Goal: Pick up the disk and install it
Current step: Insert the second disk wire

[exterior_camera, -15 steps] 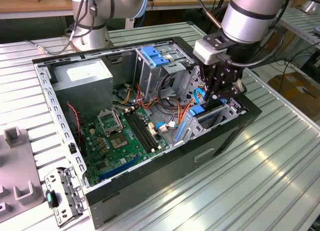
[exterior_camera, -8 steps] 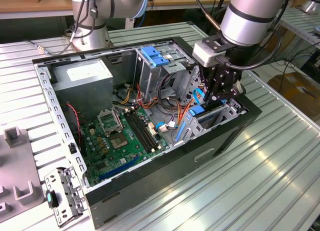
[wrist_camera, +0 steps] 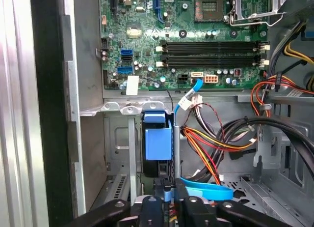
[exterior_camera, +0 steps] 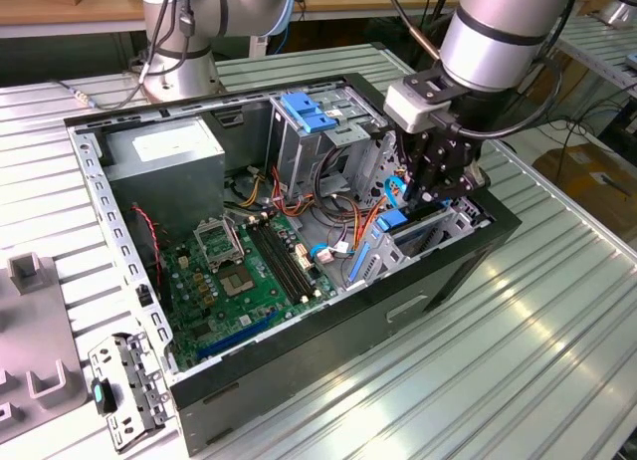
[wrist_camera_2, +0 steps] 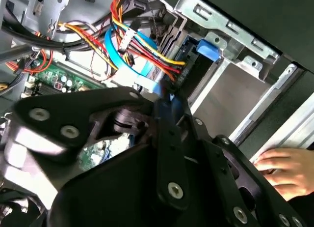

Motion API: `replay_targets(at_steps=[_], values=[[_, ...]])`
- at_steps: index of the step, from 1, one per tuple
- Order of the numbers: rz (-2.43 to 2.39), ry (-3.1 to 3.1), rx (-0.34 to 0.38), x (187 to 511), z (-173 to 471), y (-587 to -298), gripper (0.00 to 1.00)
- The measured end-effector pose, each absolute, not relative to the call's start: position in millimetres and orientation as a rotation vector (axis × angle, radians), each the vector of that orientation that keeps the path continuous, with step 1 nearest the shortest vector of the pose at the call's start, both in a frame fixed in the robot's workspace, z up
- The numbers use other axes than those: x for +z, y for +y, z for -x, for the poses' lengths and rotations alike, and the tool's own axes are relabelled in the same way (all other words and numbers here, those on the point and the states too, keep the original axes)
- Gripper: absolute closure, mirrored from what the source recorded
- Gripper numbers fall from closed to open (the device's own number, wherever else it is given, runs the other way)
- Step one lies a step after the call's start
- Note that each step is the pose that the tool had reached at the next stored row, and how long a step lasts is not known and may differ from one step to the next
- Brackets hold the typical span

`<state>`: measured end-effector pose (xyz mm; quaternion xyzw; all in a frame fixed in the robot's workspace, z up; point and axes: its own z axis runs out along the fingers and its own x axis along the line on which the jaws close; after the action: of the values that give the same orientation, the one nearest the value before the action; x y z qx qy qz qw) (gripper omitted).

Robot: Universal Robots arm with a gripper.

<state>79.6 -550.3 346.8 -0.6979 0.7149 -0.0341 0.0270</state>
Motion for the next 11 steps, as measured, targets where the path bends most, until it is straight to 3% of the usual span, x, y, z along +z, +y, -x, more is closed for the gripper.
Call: replay_targets(at_steps=[6,9,11], values=[[2.156,2.208,-0.106,358.6,-79.6,-550.3,0.76],[2.156,2.208,-0.106,358.7,-79.6,-550.3,0.89],[2.156,2.208,-0.106,358.8,-79.6,-550.3,0.89]])
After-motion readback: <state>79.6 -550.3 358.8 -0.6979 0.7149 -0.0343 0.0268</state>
